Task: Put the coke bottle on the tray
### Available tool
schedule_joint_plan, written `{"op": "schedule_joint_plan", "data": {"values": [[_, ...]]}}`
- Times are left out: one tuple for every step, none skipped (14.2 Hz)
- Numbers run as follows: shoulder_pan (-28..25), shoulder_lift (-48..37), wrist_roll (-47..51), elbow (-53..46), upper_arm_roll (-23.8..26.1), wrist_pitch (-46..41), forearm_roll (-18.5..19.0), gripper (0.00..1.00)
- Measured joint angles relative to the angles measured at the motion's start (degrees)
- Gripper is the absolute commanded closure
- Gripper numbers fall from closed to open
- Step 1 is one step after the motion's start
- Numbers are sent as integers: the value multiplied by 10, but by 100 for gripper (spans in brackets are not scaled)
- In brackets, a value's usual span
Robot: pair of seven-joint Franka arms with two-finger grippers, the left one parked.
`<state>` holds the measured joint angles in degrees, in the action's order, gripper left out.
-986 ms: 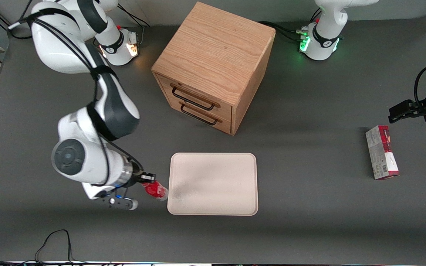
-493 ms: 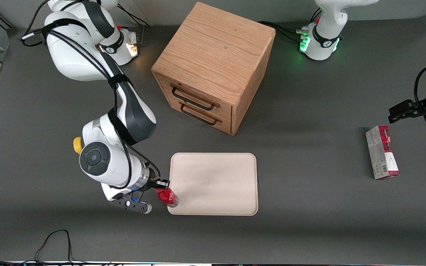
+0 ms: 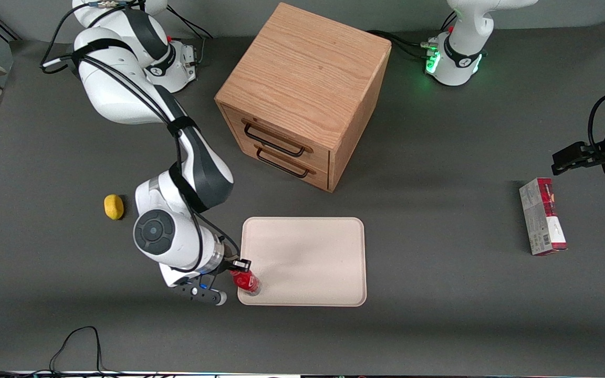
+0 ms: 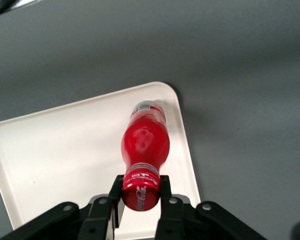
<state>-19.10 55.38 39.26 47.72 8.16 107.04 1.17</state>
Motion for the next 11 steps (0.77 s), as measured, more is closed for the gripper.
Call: {"op": "schedule_joint_plan", "data": {"values": [[-4, 2, 3, 0, 0, -1, 1, 100], [-7, 4, 4, 0, 0, -2, 2, 100], [-9, 6, 6, 0, 0, -3, 2, 100], [-10, 6, 6, 0, 0, -3, 2, 100], [-10, 6, 7, 0, 0, -3, 2, 100], [-10, 6, 7, 0, 0, -3, 2, 46], [-10, 6, 7, 0, 0, -3, 2, 3], [-10, 6, 7, 0, -1, -3, 2, 0], [-10, 6, 7, 0, -1, -3, 2, 0], [-9, 6, 7, -1, -2, -3, 2, 0], [-9, 6, 7, -1, -2, -3, 2, 0]]}}
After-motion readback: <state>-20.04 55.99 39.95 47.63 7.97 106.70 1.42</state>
